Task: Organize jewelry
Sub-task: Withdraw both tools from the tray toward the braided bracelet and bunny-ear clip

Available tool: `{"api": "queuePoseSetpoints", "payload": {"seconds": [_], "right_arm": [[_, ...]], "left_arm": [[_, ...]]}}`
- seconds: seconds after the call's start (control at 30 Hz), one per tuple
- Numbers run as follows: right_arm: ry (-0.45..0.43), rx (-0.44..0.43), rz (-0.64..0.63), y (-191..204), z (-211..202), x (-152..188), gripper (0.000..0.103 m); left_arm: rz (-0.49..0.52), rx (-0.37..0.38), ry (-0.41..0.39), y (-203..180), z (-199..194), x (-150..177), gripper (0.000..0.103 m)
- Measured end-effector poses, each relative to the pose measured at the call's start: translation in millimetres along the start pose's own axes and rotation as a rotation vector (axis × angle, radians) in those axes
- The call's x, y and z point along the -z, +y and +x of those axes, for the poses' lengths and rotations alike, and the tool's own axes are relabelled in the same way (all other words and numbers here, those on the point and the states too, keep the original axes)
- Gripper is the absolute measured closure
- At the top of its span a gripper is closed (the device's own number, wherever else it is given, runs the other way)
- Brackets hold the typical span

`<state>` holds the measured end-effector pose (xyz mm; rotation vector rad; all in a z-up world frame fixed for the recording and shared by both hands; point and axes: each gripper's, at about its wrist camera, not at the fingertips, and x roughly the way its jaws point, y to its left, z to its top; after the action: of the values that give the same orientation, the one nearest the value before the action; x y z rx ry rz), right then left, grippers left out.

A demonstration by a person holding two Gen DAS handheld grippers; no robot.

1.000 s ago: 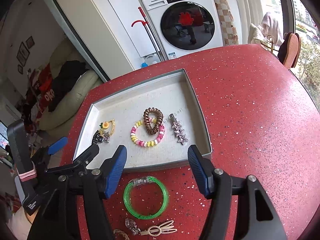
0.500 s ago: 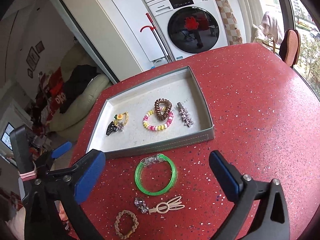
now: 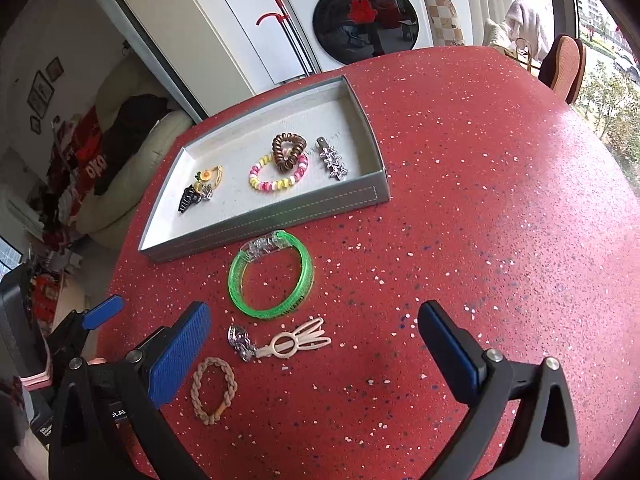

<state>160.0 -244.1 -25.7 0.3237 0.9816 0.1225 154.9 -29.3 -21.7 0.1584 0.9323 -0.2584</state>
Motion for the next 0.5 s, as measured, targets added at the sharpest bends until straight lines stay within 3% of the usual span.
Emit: {"api": "queuePoseSetpoints", "payload": {"seconds": [0.3, 0.5], "right_arm": [[0.062, 0.094, 0.016, 7.2, 8.0, 18.5, 0.003], [0.085, 0.149, 0.036, 18.1, 20.7, 24.7, 0.023]], "left_arm": [[0.015, -0.014, 0.013, -9.9, -1.3, 18.2, 0.0], [0.021, -0.019, 0.028, -9.1, 0.2, 27.4, 0.0]]}}
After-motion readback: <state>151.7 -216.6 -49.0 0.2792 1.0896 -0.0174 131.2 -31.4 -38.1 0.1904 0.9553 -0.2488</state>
